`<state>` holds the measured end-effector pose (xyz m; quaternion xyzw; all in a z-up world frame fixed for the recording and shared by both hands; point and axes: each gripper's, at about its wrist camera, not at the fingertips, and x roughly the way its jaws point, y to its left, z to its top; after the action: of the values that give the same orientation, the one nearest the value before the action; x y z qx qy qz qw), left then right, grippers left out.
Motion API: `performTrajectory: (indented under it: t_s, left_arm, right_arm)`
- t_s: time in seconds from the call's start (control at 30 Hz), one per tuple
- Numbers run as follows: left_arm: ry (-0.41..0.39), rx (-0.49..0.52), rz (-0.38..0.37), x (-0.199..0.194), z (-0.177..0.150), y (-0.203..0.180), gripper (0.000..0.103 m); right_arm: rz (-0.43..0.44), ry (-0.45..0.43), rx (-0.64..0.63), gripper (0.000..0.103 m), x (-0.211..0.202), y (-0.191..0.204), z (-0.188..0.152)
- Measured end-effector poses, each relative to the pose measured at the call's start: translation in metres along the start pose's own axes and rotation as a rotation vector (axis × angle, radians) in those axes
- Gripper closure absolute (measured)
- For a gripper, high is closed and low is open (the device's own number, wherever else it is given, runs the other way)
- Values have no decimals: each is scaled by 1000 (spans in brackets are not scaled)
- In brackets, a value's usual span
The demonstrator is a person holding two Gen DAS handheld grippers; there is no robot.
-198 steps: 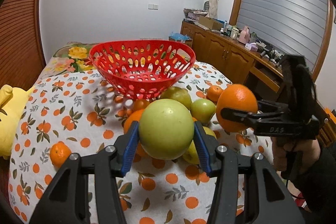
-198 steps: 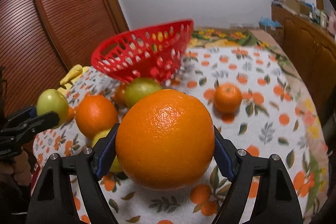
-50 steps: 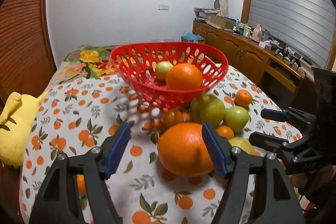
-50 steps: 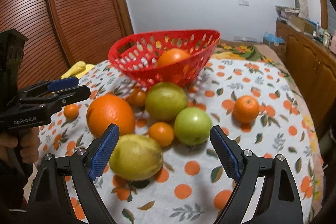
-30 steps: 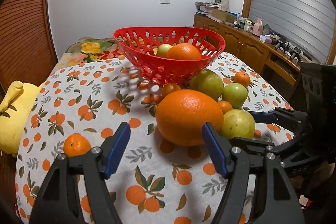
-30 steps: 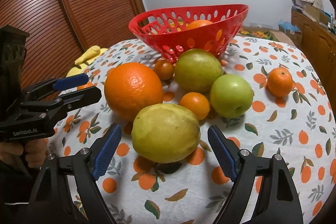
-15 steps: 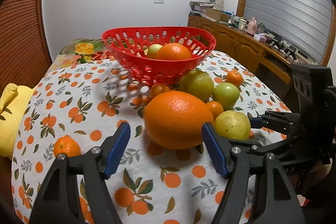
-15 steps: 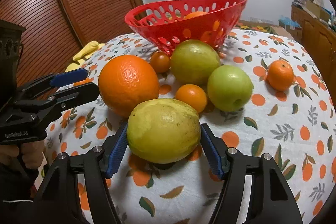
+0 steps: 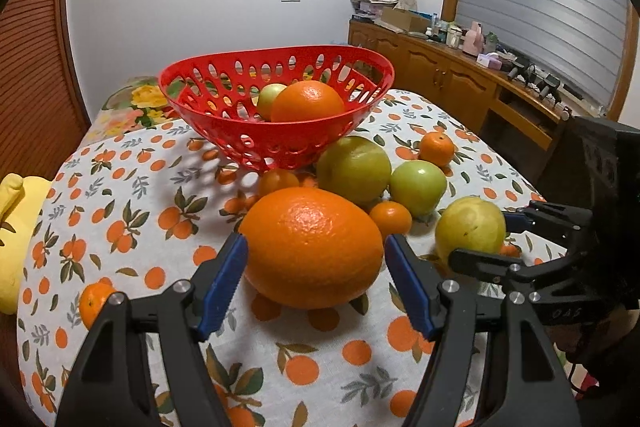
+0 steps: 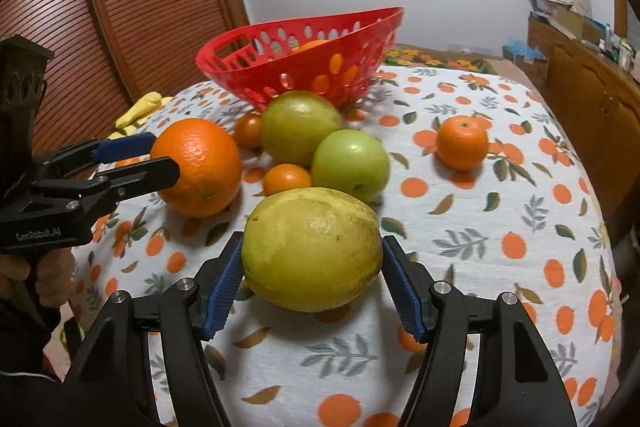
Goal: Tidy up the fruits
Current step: 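Grasp the large orange with the left gripper while the right gripper grasps the pomelo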
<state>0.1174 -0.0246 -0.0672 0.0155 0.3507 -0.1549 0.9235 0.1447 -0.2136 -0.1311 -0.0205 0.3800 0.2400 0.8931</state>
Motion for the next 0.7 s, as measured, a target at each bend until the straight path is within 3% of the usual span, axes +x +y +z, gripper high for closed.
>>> performTrajectory:
  t_s: [0.2,0.37,0.7]
  left_arm:
    - [15,20,29,8,2,-1,26]
    - [55,-17,-16,21,2,3,17]
    - [66,-13,-22,33,5,-2,13]
  right_arm:
    - [9,-3,21,34,0,-5,0]
    - [14,-5,25,34,0,-6,-1]
    - [13,-9,37,34,-1,-8,-1]
